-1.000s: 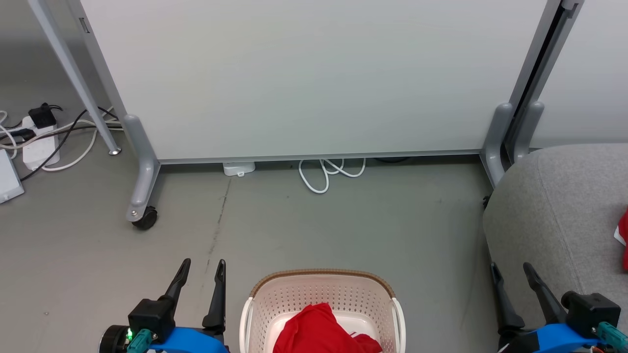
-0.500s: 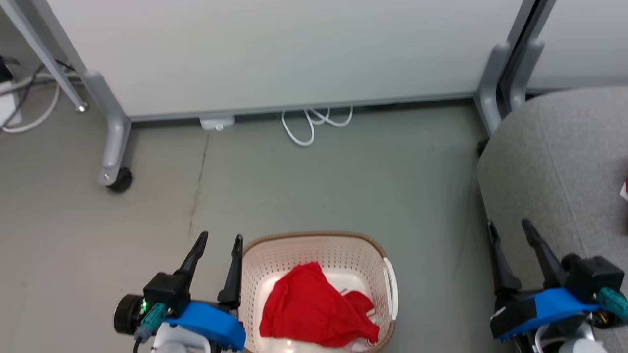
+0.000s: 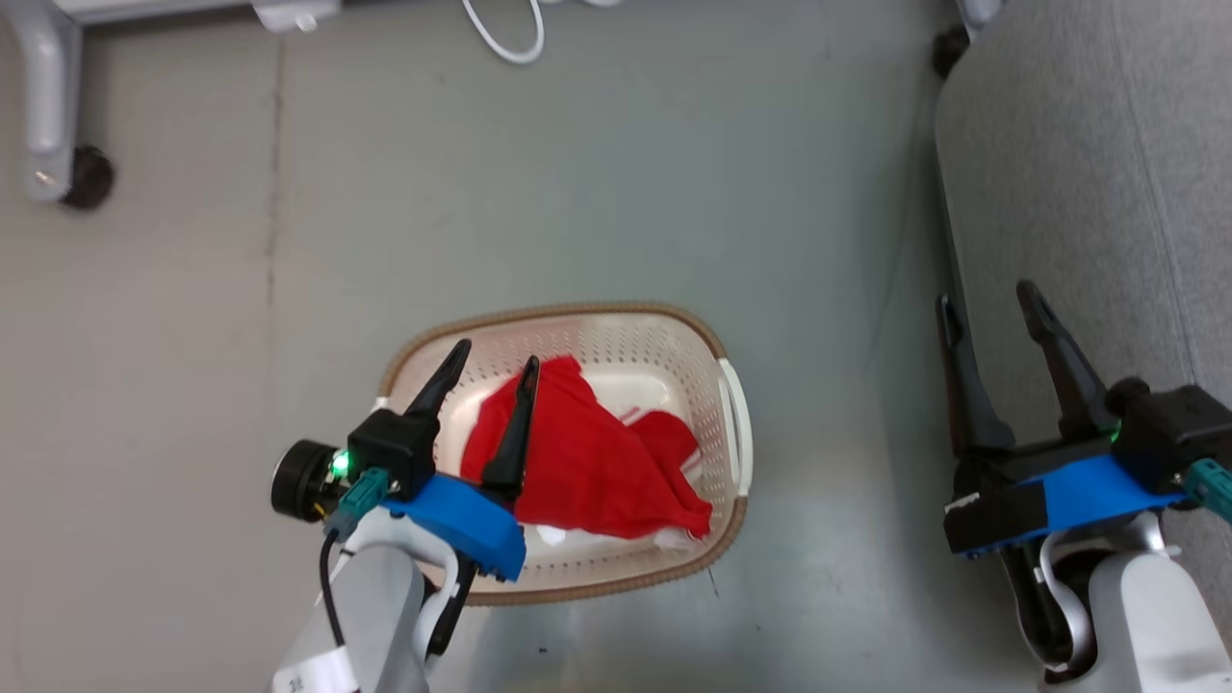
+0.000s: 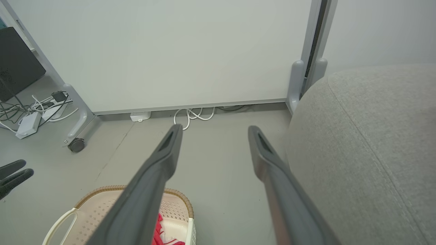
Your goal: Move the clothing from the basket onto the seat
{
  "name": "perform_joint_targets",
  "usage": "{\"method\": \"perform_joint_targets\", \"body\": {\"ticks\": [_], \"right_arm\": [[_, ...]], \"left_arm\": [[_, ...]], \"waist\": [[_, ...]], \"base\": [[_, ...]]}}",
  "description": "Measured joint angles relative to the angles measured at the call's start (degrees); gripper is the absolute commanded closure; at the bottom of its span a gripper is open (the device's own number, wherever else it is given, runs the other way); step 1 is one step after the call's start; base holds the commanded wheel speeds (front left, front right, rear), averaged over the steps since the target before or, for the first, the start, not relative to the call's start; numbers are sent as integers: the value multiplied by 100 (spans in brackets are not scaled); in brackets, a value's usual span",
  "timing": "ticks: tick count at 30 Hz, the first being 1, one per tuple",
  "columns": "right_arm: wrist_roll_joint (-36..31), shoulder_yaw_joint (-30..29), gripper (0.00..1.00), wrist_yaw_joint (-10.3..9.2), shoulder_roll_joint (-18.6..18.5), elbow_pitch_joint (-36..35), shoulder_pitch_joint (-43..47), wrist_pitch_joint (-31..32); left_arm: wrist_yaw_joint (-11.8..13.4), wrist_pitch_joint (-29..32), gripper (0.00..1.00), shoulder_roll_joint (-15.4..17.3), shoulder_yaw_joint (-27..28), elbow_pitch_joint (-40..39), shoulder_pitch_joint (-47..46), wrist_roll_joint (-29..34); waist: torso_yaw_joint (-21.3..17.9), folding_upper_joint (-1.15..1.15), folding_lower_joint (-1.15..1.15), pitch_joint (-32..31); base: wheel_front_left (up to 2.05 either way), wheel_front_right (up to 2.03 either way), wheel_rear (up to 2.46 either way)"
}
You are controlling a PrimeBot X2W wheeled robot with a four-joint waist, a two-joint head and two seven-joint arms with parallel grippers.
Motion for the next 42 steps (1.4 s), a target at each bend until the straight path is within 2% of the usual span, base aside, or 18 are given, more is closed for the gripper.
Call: {"method": "perform_joint_targets", "body": {"ticks": [11,22,25,31,42], "right_arm": [[71,301,0,0,7,-174,-517,-191],[367,488,0,-1,10,-110,-654,-489],[458,556,0,-1,11,-94,-659,-554],[537,656,0,0,13,-46,-672,-670],[662,765,0,-1,13,32,-689,-789]], "left_arm": [[-1,-1,0,111,-669,1228,-1095,-202],[-3,98,0,8,-1036,2849,-1999,-608],[14,281,0,-25,-979,3256,-2146,-768],[210,689,0,-99,-891,3850,-2397,-916],[388,1411,0,-165,-822,4218,-2568,-1220]], "waist": [[-668,0,-1,1193],[-1376,0,-1,1942],[-1512,0,-1,2104],[-1688,0,-1,2359],[-1861,0,-2,2605]], "base": [[0,0,0],[0,0,0],[0,0,0],[0,0,0],[0,0,0]]}}
